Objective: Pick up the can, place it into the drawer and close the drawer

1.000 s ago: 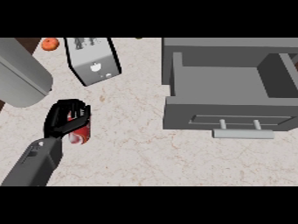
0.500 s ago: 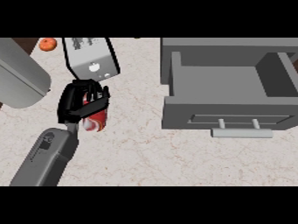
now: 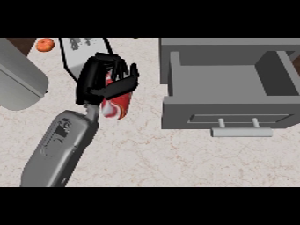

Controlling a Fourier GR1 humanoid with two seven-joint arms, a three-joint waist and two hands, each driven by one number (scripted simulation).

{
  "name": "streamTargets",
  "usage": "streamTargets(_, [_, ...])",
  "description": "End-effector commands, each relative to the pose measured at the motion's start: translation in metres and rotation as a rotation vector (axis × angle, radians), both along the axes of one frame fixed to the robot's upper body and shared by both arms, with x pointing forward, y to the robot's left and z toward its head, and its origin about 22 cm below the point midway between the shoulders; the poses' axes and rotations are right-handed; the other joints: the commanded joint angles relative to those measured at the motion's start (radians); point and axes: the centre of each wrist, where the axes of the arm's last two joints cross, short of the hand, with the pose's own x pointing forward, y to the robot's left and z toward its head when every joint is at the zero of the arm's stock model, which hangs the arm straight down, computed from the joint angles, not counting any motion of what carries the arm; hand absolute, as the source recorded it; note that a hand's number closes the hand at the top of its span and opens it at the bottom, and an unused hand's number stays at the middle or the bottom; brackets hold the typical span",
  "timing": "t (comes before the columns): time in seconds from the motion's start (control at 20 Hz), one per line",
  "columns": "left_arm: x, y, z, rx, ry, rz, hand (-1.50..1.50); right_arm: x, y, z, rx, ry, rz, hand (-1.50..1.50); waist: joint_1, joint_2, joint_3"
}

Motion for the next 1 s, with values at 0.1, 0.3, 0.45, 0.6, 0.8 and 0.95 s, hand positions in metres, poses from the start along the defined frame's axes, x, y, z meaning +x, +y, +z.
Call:
streamTargets(0.1, [0.003, -0.058, 0.05, 0.037, -0.024, -0.029, 1.5, 0.02, 0.0, 0.004, 0.001, -0.019, -0.022, -1.5, -0.001, 0.003, 0.0])
streamTargets(0.3, [0.025, -0.072, 0.085, 0.059, -0.051, -0.016, 1.5, 0.002, 0.002, -0.006, 0.001, -0.014, 0.005, -1.5, -0.009, 0.003, 0.0])
streamTargets(0.45, [0.025, -0.091, 0.105, 0.055, -0.061, -0.022, 1.5, 0.0, -0.009, -0.006, 0.003, -0.005, 0.011, -1.5, -0.008, 0.003, 0.0])
streamTargets(0.6, [0.037, -0.113, 0.105, 0.075, -0.04, -0.025, 1.5, -0.005, 0.012, -0.008, -0.01, 0.0, 0.015, -1.5, -0.029, 0.007, 0.0])
streamTargets(0.8, [0.037, -0.128, 0.126, 0.094, -0.042, -0.02, 1.5, 0.01, 0.004, 0.012, 0.007, -0.004, 0.011, -1.5, -0.017, 0.005, 0.0])
streamTargets(0.95, [0.038, -0.139, 0.147, 0.081, -0.029, -0.022, 1.5, -0.007, -0.001, 0.01, -0.017, 0.003, 0.012, -1.5, -0.021, 0.003, 0.0])
